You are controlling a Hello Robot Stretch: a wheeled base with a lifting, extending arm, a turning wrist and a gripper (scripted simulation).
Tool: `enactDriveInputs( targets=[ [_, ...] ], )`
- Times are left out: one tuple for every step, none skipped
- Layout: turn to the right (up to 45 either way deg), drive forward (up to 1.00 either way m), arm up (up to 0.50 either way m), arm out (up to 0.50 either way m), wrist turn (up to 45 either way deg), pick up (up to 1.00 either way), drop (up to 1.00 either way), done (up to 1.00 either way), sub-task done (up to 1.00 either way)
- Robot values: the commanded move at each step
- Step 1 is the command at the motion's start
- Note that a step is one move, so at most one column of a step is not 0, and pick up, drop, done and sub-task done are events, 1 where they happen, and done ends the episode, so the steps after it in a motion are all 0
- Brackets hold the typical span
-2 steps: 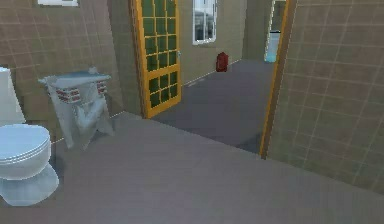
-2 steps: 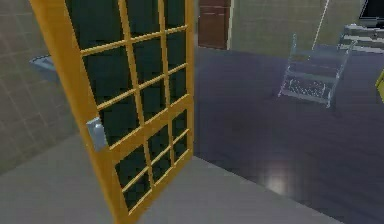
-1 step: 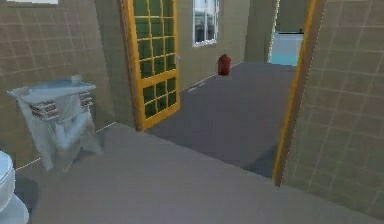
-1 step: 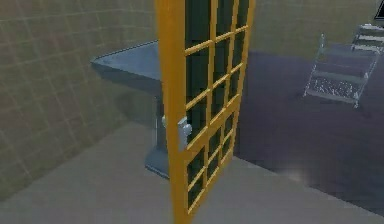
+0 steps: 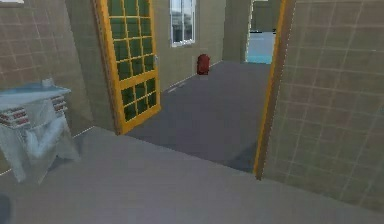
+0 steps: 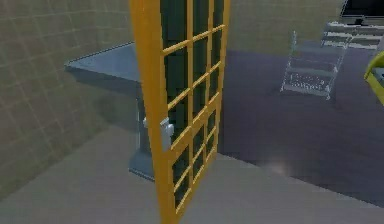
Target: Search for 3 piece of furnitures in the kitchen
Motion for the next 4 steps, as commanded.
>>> enactDriveInputs(
  targets=[
    [0.0, 1.0, 0.0, 0.0, 0.0, 0.0, 0.0, 0.0, 0.0],
    [0.0, 0.5, 0.0, 0.0, 0.0, 0.0, 0.0, 0.0, 0.0],
    [15.0, 0.0, 0.0, 0.0, 0.0, 0.0, 0.0, 0.0, 0.0],
    [0.0, 1.0, 0.0, 0.0, 0.0, 0.0, 0.0, 0.0, 0.0]
  ],
)
